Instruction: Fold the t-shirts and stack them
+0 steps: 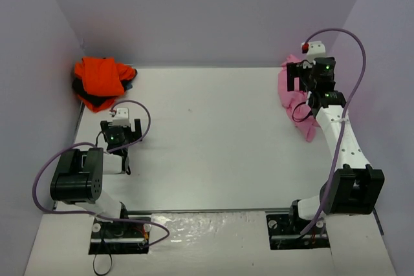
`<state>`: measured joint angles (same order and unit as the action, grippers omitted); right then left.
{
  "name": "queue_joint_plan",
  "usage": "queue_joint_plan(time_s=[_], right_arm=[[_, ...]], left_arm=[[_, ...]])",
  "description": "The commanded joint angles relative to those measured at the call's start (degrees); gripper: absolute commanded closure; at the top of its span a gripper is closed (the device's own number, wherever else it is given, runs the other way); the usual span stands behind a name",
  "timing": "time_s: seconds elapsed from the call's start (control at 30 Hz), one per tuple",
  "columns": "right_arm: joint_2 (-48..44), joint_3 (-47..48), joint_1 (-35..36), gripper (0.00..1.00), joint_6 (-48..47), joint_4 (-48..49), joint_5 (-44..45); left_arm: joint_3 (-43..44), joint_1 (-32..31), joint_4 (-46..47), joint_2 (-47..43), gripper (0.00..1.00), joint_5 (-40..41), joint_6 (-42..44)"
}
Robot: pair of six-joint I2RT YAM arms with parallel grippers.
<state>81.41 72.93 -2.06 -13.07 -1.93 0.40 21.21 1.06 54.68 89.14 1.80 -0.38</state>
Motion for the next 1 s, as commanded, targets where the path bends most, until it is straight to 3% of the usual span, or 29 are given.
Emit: queue_joint_plan(time_s=[0.0,0.07,0.1,0.23,0.33,0.5,0.7,0.83,0.9,0.97], right_arm=[[-10.8,3.6,1.1,0.00,0.8,5.0,11.4],[-10.7,2.0,-0.3,0.07,-1.4,2.1,11.0],[-9.3,1.5,-0.5,0.11,-6.0,-2.3,5.4],[-5.6,0.3,0.7,0.00,-7.4,-10.3,2.6],[-8.2,-3.1,0.5,0.00,-5.2,-7.3,2.5],[-13.4,-12.0,-2.6,0.00,-6.0,-1.1,9.5],[-16.9,-17.5,-6.7,0.00,-4.5,3.1,0.4],[-16.3,-18.4,-9.2,0.00,-3.5,3.8,1.1],[-15.9,-19.1,-9.4,0.00,-3.5,4.7,1.7],[-14.6,-19.1,-9.5,0.00,-3.5,5.1,1.4]], left_arm=[[1.9,-0.4,3.9,-1.8,0.03,0.4,0.3],[1.9,-0.4,3.8,-1.8,0.03,0.4,0.3],[1.9,-0.4,3.8,-1.7,0.03,0.4,0.3],[1.8,-0.4,4.0,-1.8,0.03,-0.5,0.3],[2.0,-0.4,4.0,-1.5,0.03,-1.2,0.3],[1.6,-0.4,4.4,-1.7,0.03,-1.3,0.3],[1.0,-0.4,5.3,-1.8,0.03,-2.4,2.7],[-1.0,-0.4,8.7,-2.2,0.03,-6.4,4.4],[-2.0,-0.4,9.8,-2.9,0.10,-9.5,5.4],[-0.6,-0.4,6.4,-4.7,0.24,-11.3,5.5]])
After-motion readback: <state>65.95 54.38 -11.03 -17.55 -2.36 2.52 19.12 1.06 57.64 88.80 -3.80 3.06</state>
